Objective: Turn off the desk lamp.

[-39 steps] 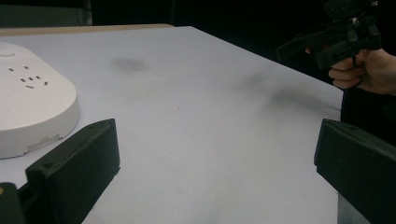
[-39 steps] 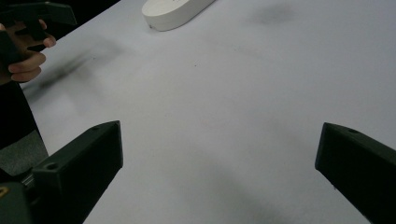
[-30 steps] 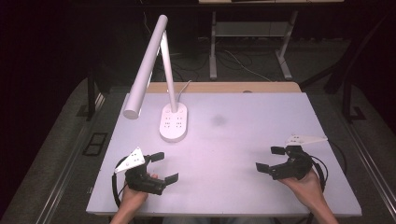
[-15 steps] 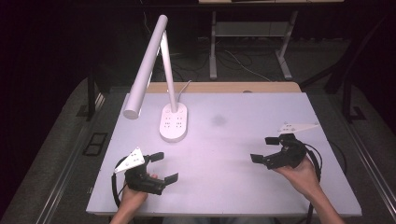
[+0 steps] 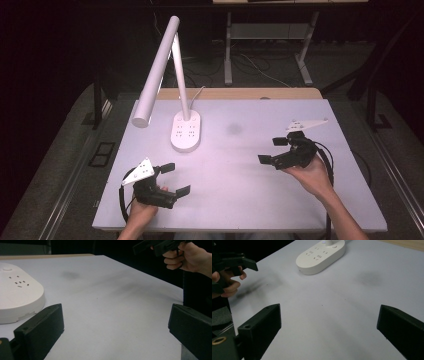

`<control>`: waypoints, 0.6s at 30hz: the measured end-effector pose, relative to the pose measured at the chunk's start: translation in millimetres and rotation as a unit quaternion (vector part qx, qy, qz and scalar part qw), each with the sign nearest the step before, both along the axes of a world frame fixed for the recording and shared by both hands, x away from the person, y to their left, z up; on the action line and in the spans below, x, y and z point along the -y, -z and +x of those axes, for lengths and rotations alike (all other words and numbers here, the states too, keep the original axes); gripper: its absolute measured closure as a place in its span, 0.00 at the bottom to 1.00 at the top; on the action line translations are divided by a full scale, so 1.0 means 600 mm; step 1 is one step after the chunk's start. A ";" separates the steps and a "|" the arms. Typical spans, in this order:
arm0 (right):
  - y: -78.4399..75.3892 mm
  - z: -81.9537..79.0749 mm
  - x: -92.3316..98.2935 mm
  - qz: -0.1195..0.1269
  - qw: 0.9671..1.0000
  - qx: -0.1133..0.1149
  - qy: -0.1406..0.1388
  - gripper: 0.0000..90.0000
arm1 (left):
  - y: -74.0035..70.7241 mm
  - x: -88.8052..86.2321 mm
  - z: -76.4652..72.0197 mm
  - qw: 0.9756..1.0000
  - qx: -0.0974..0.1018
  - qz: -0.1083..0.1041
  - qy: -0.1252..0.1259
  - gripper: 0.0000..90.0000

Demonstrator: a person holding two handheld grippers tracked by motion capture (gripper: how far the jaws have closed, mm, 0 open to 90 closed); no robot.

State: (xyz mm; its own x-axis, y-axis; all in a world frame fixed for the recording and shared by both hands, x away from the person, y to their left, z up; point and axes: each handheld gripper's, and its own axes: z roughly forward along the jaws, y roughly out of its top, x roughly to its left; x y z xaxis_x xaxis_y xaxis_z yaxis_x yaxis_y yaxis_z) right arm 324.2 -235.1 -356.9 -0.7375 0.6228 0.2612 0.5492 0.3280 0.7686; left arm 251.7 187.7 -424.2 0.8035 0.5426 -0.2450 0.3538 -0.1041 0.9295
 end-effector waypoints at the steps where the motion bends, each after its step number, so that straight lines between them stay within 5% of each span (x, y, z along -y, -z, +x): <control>1: -0.003 0.008 -0.007 0.003 1.000 -0.002 0.001 0.06 | 0.000 0.000 0.000 1.000 0.000 0.000 0.000 0.00; 18: -0.031 0.058 -0.047 -0.003 1.000 0.001 -0.004 0.06 | -0.001 -0.002 0.000 1.000 -0.001 -0.001 -0.002 0.00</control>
State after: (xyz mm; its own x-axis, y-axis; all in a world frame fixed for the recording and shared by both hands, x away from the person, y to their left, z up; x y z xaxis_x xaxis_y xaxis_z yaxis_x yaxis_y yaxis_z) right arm 359.0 -206.8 -338.2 -0.7433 0.6181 0.2559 0.5444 0.3365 0.7684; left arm 251.6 189.1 -423.9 0.8004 0.5460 -0.2476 0.3557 -0.1000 0.9293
